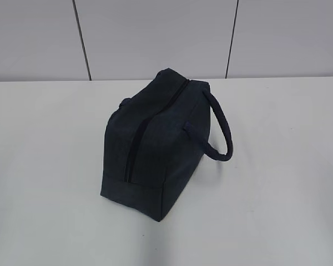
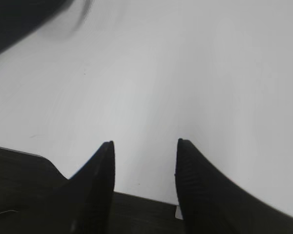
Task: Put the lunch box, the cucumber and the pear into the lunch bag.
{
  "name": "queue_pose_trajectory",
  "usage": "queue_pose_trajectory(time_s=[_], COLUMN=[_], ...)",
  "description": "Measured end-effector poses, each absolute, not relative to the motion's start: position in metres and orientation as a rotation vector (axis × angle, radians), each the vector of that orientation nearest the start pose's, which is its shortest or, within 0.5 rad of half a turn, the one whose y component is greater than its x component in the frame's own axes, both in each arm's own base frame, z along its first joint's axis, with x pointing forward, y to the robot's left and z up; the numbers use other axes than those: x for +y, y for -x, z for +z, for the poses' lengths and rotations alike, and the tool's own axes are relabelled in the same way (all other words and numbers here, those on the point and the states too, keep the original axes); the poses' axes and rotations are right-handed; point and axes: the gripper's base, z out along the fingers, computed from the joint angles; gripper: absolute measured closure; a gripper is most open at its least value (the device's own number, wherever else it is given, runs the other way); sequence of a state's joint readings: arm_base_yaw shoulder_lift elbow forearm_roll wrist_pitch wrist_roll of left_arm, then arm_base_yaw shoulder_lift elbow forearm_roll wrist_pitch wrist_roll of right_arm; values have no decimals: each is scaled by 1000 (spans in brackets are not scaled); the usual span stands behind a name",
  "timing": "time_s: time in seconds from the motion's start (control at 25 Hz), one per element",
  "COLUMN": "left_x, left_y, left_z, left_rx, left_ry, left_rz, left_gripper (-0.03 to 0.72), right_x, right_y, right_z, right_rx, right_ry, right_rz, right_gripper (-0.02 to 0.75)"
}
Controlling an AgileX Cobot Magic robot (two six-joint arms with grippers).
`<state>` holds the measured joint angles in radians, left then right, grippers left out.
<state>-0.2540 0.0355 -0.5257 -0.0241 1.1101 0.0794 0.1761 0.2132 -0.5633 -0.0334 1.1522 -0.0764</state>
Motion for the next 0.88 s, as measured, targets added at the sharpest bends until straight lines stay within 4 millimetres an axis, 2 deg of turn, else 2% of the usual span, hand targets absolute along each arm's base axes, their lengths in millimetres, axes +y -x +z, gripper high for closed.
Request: queue_pose_trajectory(time_s=[0.12, 0.24, 0.48, 0.88], left_x=[0, 1, 1, 1], left_y=[10, 11, 12, 12], left_z=[281, 280, 280, 280], left_rx=[2041, 2032, 2026, 2026], left_ry=[-346, -344, -344, -344], left_rz=[-139, -139, -143, -143], left_gripper=[389, 390, 389, 390], right_x=[-3, -7, -13, -8], right_y=[-4, 9, 10, 11], right_z=[272, 271, 271, 271], right_rx=[2204, 2115, 2104, 2101], right_ry=[277, 252, 153, 238], right_rz=[2, -13, -38, -20], right_gripper=[406, 409, 473, 498])
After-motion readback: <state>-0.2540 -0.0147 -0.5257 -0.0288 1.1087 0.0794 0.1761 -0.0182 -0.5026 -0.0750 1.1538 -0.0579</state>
